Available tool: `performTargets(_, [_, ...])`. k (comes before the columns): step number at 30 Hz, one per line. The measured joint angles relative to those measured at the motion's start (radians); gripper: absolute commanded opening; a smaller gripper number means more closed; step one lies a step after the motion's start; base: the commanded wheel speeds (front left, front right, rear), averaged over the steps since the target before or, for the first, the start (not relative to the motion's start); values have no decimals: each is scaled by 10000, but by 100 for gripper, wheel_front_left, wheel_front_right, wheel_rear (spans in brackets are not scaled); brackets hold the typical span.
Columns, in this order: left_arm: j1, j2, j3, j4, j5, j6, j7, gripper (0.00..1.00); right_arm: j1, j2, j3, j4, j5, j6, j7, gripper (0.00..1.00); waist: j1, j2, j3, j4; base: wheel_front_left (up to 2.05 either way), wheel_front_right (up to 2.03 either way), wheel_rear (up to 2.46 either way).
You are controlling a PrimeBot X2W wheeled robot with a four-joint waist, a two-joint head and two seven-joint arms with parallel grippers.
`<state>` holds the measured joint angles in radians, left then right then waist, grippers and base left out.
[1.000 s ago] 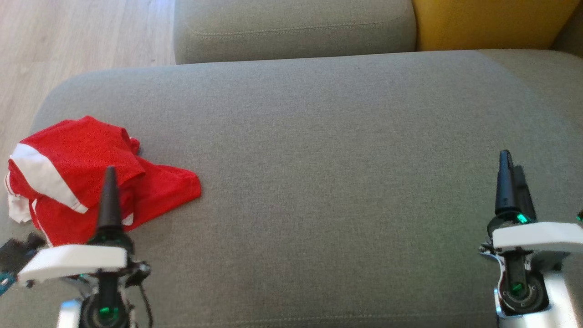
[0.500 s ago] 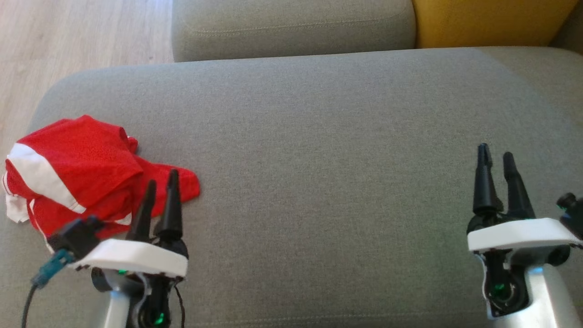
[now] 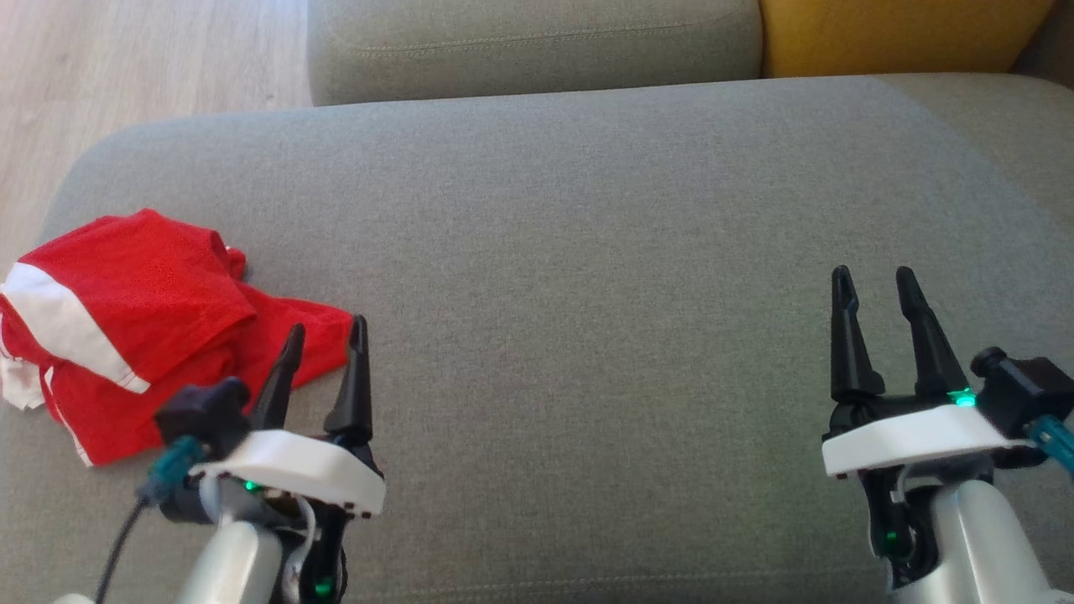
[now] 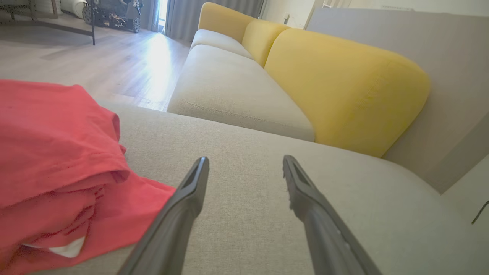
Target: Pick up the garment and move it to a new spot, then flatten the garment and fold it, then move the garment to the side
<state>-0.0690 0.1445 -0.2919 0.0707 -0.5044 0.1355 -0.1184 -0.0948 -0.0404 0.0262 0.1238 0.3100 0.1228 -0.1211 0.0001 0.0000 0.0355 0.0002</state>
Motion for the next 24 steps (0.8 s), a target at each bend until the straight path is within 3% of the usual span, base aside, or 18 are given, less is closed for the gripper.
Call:
performTargets(9, [-173,625,-1237,278,1195,1218,-261,100,1,-6,282,-15,-1390,0,-274,100,0,0,-67,25,0,0,0])
performTargets(24, [-623,1377,-2803,387,2723,2631,-706,100,2,-12,380,-42,-3277,2,-717,100,0,0,-70,113,0,0,0])
